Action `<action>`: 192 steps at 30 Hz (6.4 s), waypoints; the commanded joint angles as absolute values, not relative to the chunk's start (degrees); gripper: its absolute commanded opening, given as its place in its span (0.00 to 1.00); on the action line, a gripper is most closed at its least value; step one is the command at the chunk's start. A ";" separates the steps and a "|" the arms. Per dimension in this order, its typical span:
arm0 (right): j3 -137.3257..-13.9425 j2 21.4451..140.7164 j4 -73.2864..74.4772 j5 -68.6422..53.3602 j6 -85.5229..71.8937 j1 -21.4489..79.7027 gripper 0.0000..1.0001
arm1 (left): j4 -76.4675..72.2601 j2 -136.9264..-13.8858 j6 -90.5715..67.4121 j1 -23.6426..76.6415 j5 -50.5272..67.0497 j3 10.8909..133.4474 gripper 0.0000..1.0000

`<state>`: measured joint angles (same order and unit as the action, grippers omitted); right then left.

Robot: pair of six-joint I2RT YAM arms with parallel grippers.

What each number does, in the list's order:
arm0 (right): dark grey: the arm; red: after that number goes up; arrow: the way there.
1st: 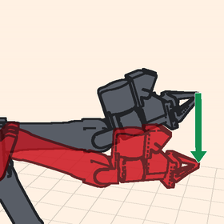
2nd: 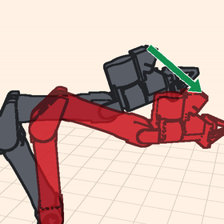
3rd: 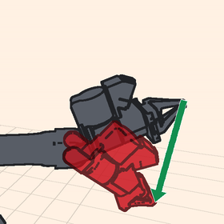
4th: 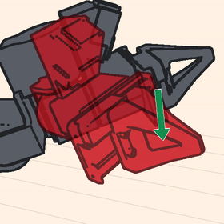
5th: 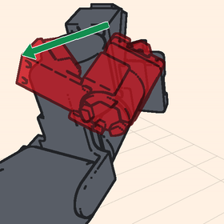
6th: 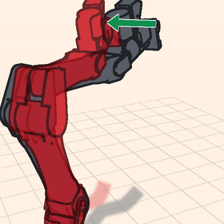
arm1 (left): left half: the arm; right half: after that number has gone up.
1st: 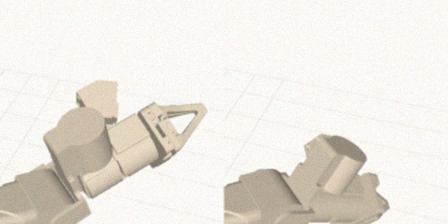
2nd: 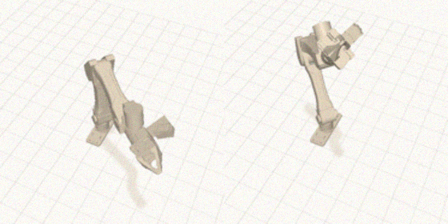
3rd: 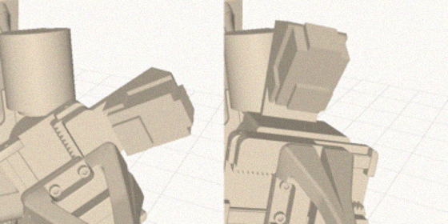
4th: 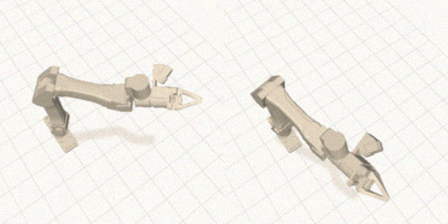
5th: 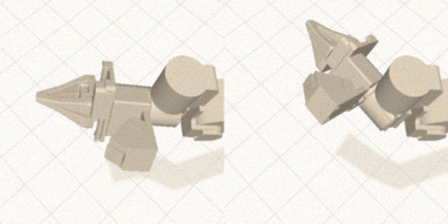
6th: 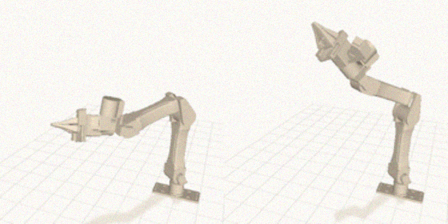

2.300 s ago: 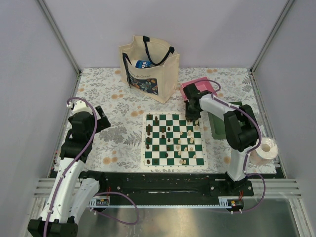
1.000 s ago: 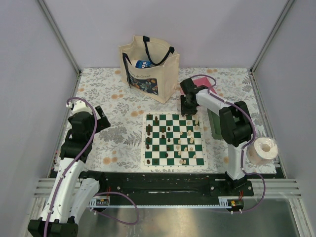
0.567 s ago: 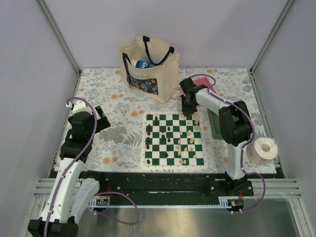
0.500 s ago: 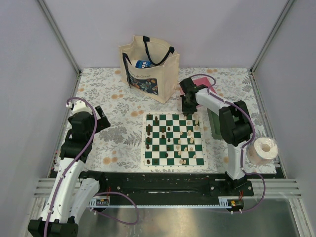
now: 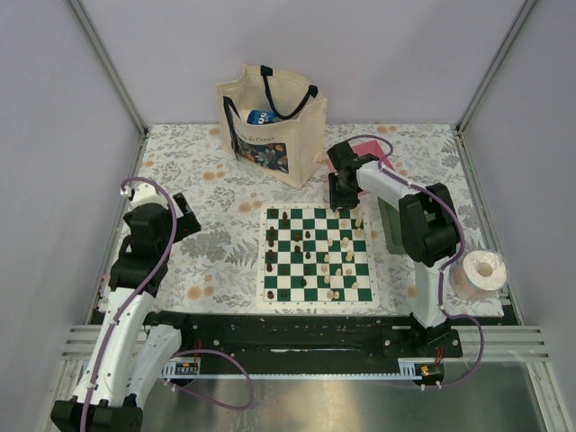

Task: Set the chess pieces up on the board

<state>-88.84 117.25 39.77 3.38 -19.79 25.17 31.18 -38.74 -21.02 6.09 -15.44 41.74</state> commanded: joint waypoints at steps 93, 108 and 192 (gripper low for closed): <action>-77.28 95.82 39.82 4.05 -20.12 25.66 0.48 | 29.71 -38.50 -21.09 5.62 -14.68 42.63 0.99; -70.22 93.86 39.64 2.20 -23.99 29.88 0.51 | 29.62 -38.76 -21.27 5.36 -14.33 42.71 0.99; -69.70 99.41 41.84 2.81 -22.94 31.02 0.24 | 29.62 -39.02 -21.27 5.27 -14.06 42.63 0.99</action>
<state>-68.66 100.68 41.85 2.87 -23.18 30.39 31.18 -39.29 -21.02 5.54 -14.74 41.74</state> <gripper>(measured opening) 0.277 0.988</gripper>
